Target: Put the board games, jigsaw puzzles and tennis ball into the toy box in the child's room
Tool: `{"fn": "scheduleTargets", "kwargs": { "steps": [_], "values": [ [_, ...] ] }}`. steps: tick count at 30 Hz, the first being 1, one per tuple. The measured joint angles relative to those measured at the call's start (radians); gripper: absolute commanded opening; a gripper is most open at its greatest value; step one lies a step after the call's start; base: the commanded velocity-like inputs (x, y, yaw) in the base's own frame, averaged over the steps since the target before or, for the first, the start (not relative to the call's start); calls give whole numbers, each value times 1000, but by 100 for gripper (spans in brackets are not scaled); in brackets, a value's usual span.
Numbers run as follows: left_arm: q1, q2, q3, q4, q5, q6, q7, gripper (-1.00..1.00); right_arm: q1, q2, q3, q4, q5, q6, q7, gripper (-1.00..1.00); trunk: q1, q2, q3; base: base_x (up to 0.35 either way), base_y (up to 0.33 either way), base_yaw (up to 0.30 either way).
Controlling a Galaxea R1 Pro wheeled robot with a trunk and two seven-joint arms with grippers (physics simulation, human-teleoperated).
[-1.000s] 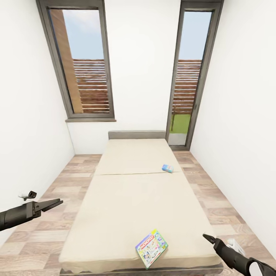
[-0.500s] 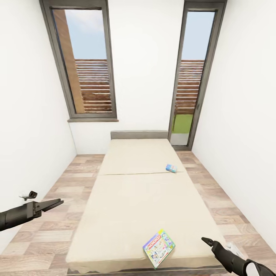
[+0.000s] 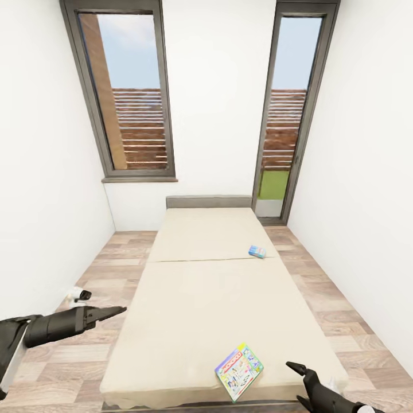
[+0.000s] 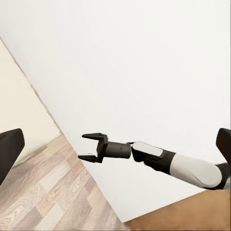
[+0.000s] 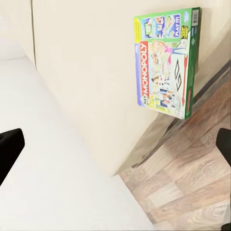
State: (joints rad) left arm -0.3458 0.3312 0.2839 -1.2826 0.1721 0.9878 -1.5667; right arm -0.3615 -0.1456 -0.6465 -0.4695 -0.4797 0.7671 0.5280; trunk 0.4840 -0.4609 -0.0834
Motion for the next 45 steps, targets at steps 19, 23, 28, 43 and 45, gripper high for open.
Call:
{"fn": "scheduleTargets", "kwargs": {
  "steps": [19, 23, 28, 43, 45],
  "values": [
    [0, -43, -24, -51, -16, 38, 0, 100, -1, 24, 1, 26, -27, -4, 3, 100, 50, -91, -41, 0, 0, 0],
    [0, -43, -24, -51, -16, 40, 0, 100, -1, 39, 0, 27, -27, -17, 4, 100, 65, -119, -53, 0, 0, 0],
    [0, -42, -23, -51, -16, 39, 0, 100, -1, 43, -1, 29, -26, -69, -1, 100, 84, -154, -69, 0, 0, 0],
    [0, -38, -21, -50, -14, 37, 0, 100, -1, 44, -2, 29, -27, -79, 4, 100, 142, -260, -116, 0, 0, 0],
    [0, -37, -21, -50, -14, 36, 0, 100, -1, 45, -2, 29, -27, -80, 5, 100, 150, -274, -123, 0, 0, 0]
  ]
}}
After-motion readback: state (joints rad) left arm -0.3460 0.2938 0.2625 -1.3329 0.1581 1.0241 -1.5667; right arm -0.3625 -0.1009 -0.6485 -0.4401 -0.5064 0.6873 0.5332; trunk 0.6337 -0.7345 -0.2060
